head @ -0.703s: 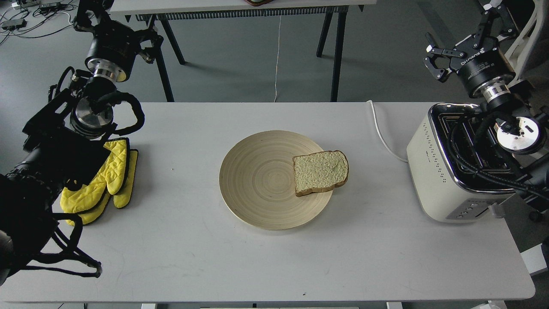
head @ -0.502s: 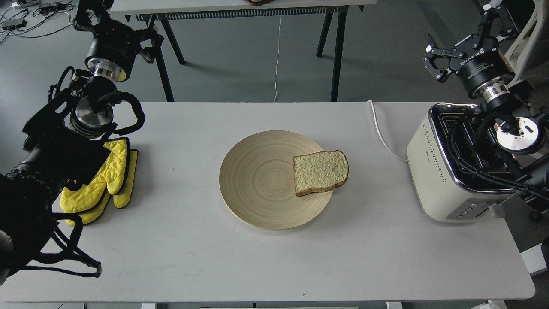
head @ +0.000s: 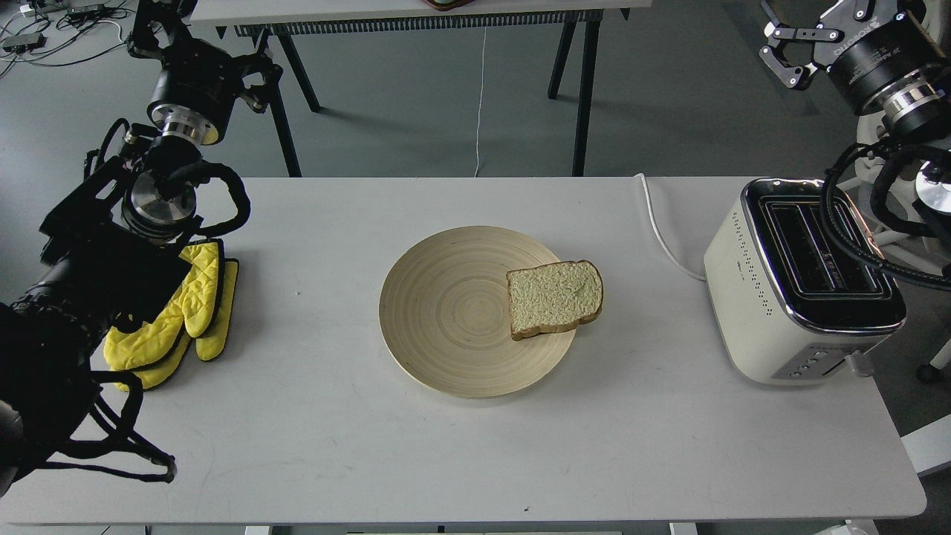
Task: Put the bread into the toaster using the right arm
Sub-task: 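Swing the right gripper from above the toaster toward the bread slice, then extend the right gripper to the bread slice edge on the plate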
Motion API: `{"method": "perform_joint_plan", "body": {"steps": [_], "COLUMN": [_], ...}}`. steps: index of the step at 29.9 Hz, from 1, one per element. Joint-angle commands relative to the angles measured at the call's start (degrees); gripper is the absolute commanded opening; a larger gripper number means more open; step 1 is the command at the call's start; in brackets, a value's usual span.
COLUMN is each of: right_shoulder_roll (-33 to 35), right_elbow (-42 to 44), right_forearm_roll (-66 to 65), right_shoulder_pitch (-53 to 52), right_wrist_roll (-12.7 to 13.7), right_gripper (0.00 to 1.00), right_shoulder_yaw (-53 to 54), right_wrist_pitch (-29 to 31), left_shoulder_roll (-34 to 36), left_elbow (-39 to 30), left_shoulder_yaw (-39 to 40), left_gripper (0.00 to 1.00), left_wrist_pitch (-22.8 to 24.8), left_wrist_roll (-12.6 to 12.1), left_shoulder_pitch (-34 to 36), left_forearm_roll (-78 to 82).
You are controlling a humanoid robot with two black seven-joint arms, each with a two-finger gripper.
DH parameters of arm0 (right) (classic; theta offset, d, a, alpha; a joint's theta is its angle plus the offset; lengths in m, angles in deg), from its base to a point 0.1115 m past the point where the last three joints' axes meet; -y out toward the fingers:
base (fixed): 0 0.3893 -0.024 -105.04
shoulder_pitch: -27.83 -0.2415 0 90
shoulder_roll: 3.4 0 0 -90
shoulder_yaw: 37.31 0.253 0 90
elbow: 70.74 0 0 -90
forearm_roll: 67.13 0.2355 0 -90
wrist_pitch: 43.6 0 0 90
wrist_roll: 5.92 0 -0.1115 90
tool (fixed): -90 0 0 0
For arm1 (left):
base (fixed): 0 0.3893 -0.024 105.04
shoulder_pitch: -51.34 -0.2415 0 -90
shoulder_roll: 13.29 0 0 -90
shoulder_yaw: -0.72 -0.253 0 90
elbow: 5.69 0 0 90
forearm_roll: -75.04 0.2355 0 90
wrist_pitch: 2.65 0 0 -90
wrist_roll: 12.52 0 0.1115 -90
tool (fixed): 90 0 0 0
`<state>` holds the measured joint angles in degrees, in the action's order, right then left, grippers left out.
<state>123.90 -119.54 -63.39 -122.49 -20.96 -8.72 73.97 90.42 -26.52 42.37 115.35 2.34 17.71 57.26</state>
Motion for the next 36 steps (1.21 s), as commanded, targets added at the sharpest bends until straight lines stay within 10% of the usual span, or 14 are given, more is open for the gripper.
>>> {"method": "perform_joint_plan", "body": {"steps": [1, 17, 36], "right_shoulder_roll": [4.18, -0.02, -13.47], "right_elbow": [-8.22, -19.32, -6.40], "right_forearm_roll": [-8.19, -49.77, -51.20], "right_shoulder_pitch": [-6.64, -15.27, -8.59], "right_wrist_roll": [0.62, 7.12, 12.05], "right_gripper": [0.99, 0.99, 0.97], "right_shoulder_yaw": [-10.19, -36.40, -49.50], "right_wrist_pitch": [-5.76, -24.23, -23.88], "left_shoulder_roll": [-0.09, -0.36, -0.36], "left_elbow": [-0.01, -0.01, -0.01], "left_shoulder_yaw": [0.00, -0.44, -1.05], "left_gripper": [1.00, 1.00, 1.00], "left_wrist_pitch": [0.00, 0.00, 0.00], "left_wrist_roll": [-0.09, 0.00, 0.00], "left_shoulder_pitch": [-0.04, -0.12, -0.04], "left_forearm_roll": [0.03, 0.12, 0.12]}}
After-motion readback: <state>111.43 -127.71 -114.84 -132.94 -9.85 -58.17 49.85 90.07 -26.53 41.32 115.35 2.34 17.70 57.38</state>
